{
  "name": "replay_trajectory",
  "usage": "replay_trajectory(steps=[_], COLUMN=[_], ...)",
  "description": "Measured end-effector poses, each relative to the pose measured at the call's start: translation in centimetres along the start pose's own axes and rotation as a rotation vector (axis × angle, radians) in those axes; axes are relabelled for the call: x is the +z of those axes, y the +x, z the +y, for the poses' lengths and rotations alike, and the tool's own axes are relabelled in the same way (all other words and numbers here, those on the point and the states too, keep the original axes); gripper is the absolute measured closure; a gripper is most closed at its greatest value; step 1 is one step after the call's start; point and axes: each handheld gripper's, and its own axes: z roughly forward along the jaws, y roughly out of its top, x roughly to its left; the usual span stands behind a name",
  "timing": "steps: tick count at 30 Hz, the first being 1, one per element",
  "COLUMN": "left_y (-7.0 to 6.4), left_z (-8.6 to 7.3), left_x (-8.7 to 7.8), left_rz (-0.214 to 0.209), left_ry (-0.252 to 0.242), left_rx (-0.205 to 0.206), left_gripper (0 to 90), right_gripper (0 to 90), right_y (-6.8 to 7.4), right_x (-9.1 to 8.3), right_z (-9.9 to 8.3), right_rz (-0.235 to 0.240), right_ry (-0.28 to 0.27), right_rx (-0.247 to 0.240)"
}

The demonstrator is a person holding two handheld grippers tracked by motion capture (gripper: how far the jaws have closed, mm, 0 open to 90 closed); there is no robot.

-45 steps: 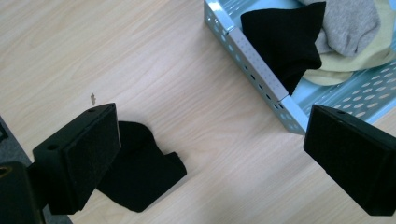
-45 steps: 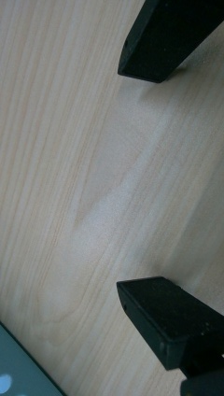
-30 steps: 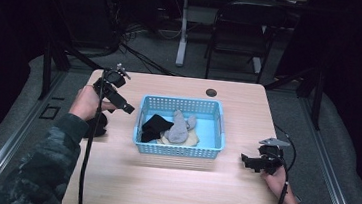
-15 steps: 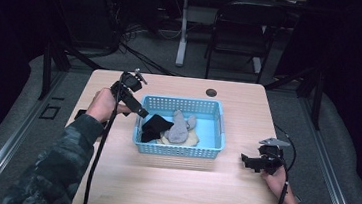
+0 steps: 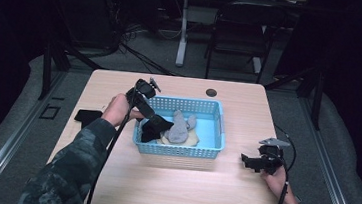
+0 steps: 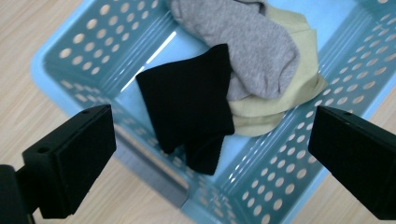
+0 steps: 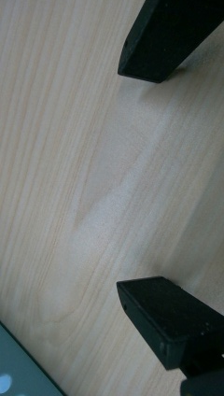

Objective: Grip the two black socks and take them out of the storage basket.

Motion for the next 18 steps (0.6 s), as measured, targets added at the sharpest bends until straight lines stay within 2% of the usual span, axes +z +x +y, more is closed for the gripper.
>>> replay_trajectory(steps=[3, 7, 14, 18], left_y=[-0.4, -0.6, -0.9, -0.7], left_z=[0.2, 0.5, 0.4, 0.2], left_x=[1.5, 2.8, 4.6, 6.0], left_rz=[-0.012, -0.024, 0.002, 0.055], left_ry=[0.033, 0.044, 0.092, 0.147], left_rx=[0.027, 0.020, 0.013, 0.012], left_gripper=[3.7, 5.0, 5.6, 10.1], right_gripper=[0.0, 0.0, 0.0, 0.0], right_y=[0.0, 0.0, 0.0, 0.0], right_x=[0.0, 0.0, 0.0, 0.0], right_z=[0.0, 0.0, 0.0, 0.0], right_rz=[0.000, -0.001, -0.001, -0.001], right_ry=[0.000, 0.000, 0.000, 0.000], right_rx=[0.001, 0.000, 0.000, 0.000])
